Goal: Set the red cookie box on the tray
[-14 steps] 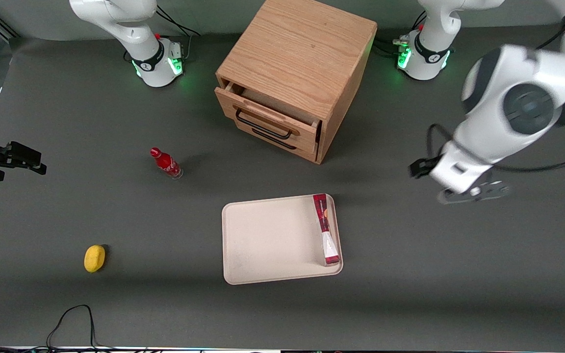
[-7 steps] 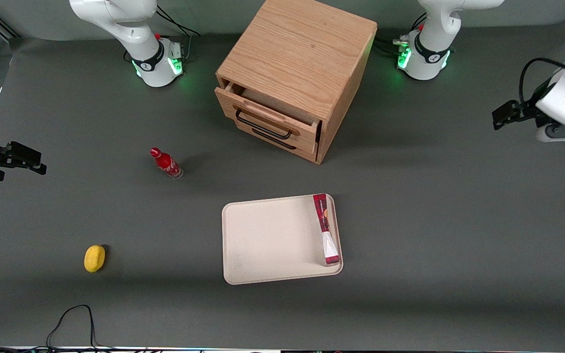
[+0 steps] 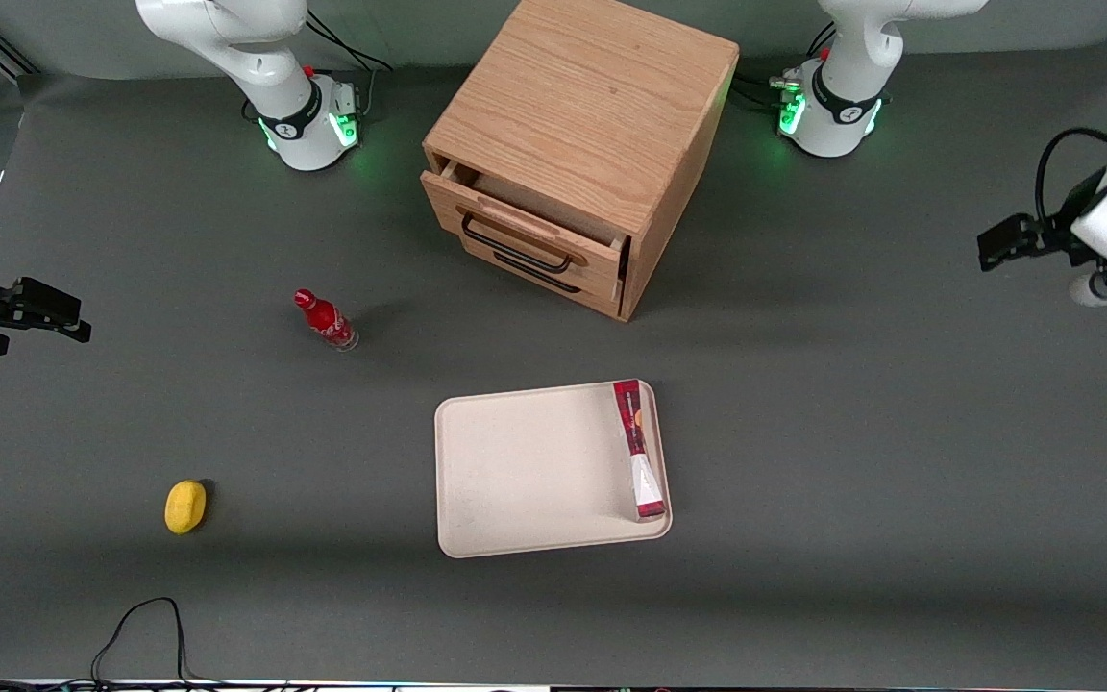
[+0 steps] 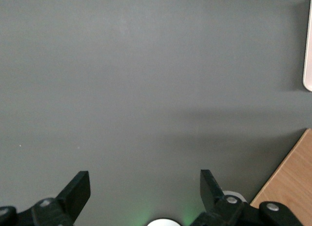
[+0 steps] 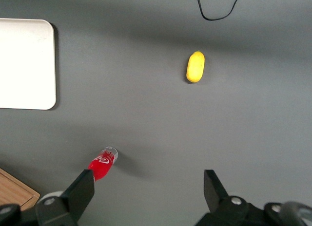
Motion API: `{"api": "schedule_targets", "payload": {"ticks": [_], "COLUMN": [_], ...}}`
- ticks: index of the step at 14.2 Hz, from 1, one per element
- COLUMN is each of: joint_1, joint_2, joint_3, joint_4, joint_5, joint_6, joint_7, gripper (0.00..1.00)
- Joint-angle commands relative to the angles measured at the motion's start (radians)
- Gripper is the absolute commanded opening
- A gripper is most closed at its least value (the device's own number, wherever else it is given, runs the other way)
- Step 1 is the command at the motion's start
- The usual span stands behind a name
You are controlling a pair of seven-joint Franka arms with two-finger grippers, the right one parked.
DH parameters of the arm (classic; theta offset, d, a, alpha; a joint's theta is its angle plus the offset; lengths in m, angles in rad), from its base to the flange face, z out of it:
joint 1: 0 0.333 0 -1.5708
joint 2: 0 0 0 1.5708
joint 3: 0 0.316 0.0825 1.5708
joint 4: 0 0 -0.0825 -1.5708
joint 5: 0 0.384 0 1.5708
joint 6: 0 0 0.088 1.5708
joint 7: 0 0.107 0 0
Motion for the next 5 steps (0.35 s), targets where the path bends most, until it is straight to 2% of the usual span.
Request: {"api": "schedule_targets", "payload": {"ticks": [1, 3, 5], "joint_1": [0.045, 0.075, 0.058], "joint_2": [0.065, 0.071, 0.069], "joint_3": [-0.013, -0.037, -0.03], "joint_4": [0.107, 0.109, 0.11], "joint_5": [-0.008, -0.011, -0.011], "joint_6": [-0.054, -0.059, -0.068], "joint_7": [-0.007, -0.008, -0.008], "gripper": [1.0, 1.0, 1.0]}}
